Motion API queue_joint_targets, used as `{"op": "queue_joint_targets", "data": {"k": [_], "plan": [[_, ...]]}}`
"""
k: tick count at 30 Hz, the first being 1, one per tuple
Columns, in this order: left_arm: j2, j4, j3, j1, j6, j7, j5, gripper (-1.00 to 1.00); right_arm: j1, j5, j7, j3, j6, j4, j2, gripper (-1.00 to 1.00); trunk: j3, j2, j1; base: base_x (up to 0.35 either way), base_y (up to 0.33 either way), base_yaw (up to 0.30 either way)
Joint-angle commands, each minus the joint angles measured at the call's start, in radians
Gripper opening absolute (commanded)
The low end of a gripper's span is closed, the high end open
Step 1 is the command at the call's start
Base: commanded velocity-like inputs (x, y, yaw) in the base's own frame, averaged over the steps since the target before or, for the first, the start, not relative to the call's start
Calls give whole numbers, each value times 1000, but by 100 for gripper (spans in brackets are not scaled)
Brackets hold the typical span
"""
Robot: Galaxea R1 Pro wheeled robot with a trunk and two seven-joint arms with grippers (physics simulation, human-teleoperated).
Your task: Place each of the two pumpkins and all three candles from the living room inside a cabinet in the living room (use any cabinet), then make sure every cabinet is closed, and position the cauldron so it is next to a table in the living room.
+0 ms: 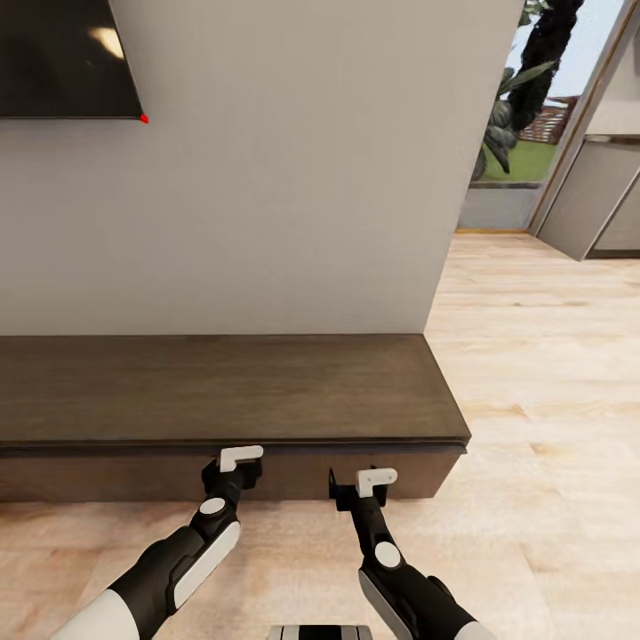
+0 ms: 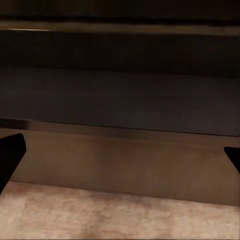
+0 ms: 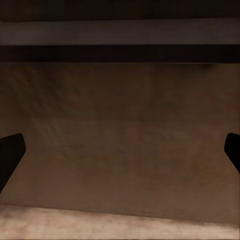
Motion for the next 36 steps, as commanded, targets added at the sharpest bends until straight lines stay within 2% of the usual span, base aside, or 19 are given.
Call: {"op": "queue_joint_targets", "data": {"k": [1, 13, 36], "plan": [[1, -2, -5, -1, 3, 7, 0, 100, -1, -10, -6, 6, -7, 1, -1, 100, -1, 0, 0, 178, 0, 0], [1, -2, -5, -1, 3, 8, -1, 100, -1, -10, -6, 6, -7, 1, -1, 100, -1, 0, 0, 31, 0, 0], [2, -4, -5, -1, 3, 10, 0, 100, -1, -13, -6, 5, -5, 2, -2, 100, -1, 0, 0, -329, 0, 0]]}}
